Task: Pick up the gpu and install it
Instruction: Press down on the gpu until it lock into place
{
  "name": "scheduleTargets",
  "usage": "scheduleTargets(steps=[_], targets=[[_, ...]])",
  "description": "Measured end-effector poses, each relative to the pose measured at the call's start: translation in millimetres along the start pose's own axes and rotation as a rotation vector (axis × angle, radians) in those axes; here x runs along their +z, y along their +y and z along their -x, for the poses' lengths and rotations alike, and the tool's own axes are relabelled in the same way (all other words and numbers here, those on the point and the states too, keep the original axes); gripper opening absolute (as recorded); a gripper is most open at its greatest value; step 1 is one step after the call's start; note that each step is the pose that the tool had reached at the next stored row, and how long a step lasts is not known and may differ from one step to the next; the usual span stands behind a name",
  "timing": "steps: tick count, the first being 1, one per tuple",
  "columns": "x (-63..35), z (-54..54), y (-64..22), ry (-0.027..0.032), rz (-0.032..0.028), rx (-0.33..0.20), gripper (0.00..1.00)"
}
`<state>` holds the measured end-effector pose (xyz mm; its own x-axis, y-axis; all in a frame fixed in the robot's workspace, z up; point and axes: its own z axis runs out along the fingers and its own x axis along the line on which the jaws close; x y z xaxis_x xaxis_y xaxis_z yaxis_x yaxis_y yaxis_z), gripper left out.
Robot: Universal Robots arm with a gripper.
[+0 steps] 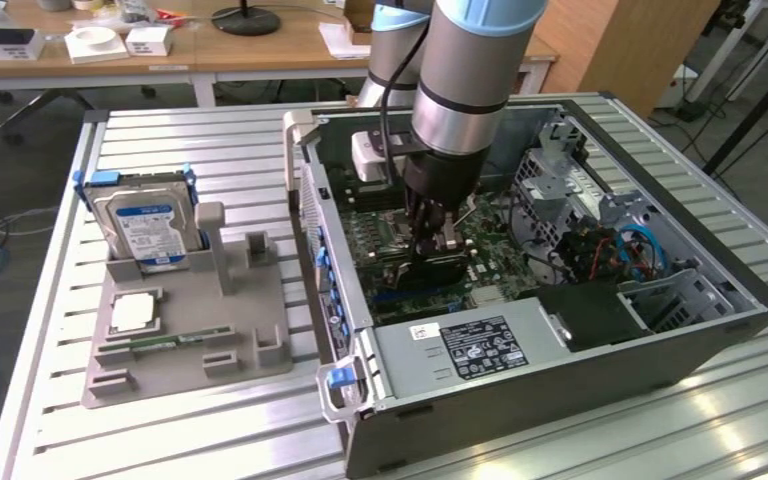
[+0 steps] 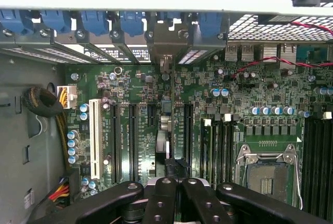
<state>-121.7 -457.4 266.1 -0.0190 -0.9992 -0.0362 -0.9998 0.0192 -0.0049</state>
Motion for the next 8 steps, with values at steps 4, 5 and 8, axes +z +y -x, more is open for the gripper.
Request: scheduleTargets(steps=[4,5,8], targets=[[0.3,0.0,0.0,0.0001,0.0000,0.000,0.10],[0.3,0.0,0.0,0.0001,0.0000,0.000,0.10],[0.9,0.0,0.0,0.0001,0.0000,0.000,0.10]])
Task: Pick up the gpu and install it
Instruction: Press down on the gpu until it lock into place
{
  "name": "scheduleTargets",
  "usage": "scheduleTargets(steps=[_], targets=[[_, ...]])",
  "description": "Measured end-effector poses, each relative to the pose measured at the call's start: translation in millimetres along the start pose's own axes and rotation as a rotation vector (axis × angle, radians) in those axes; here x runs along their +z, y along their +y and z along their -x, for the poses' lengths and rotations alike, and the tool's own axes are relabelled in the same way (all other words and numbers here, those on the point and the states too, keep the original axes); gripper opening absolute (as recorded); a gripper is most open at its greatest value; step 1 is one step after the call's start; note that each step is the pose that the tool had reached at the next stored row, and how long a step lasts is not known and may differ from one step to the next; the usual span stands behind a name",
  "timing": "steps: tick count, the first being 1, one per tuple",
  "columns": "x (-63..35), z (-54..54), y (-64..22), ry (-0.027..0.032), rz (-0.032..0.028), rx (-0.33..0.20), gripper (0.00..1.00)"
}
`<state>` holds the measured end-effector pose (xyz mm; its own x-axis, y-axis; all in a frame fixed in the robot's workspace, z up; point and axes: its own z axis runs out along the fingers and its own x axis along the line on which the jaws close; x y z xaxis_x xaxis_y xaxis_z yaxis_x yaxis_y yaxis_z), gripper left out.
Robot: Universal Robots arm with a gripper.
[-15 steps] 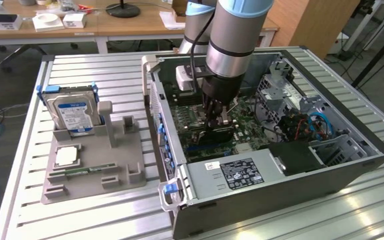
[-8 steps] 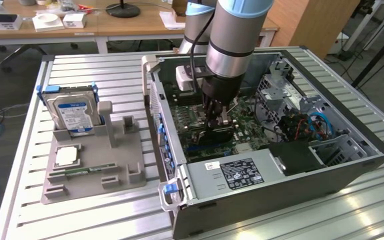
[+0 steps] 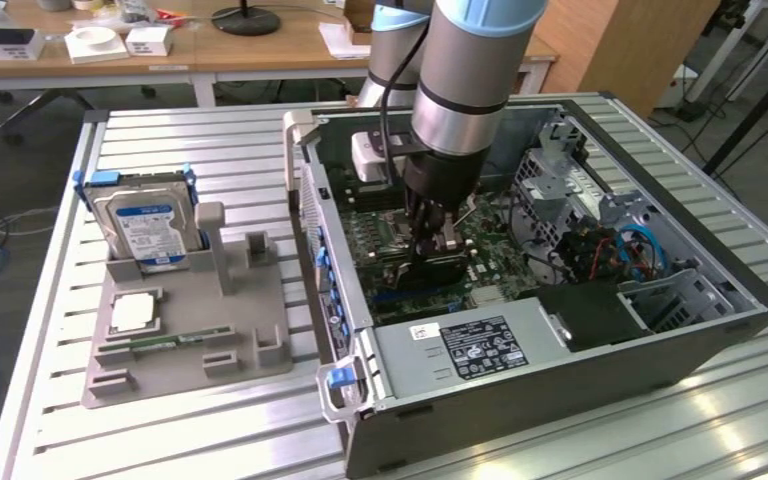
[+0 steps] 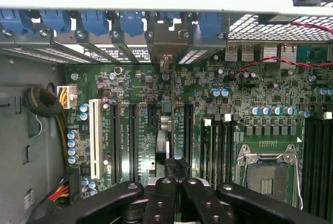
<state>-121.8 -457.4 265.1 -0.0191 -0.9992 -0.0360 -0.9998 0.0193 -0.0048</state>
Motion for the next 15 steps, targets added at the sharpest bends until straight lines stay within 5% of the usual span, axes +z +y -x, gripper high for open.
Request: scheduleTargets(steps=[15], targets=[[1.3,-0.1,0.0,0.0000,0.0000,0.000,0.10]])
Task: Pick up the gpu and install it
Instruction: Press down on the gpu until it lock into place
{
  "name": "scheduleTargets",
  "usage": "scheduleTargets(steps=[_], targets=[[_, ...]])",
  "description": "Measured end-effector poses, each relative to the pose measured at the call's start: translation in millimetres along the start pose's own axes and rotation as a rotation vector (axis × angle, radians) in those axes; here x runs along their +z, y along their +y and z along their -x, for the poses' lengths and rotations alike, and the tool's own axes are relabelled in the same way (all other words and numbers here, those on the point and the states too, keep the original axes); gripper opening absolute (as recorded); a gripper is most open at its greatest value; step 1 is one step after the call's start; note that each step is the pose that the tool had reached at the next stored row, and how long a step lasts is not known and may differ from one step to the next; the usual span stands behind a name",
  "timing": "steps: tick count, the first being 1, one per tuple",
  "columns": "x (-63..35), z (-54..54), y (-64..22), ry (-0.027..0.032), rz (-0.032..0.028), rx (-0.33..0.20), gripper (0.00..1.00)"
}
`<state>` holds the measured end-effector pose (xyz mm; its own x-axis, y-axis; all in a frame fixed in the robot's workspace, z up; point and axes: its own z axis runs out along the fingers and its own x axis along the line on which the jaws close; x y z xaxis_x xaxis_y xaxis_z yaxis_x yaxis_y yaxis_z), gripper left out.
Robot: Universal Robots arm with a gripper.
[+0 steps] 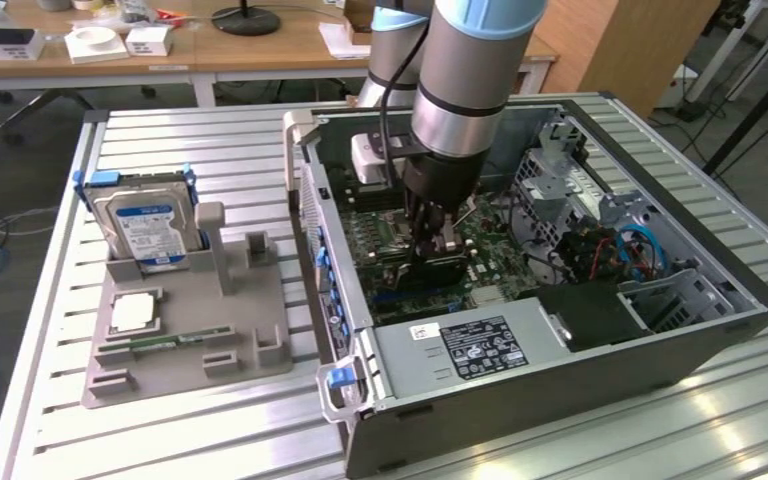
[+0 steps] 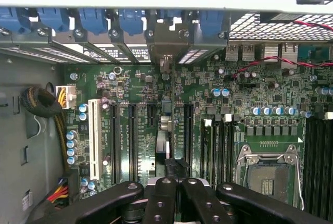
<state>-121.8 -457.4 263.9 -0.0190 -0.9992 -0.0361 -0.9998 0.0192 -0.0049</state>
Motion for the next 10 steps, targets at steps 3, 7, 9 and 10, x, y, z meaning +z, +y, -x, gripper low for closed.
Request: scheduleTargets(steps=[3,7,9,10], targets=[[0.7,-0.1,0.4,0.0004,0.0002,0.000,0.10],[1.3,0.0,0.5,-0.0002,-0.0001,0.000,0.10],[2.3,-0.1,0.7,0.0001,0.0000,0.000,0.10],[2.4,-0.1,0.8,0.0003,0.0001,0.000,0.10]])
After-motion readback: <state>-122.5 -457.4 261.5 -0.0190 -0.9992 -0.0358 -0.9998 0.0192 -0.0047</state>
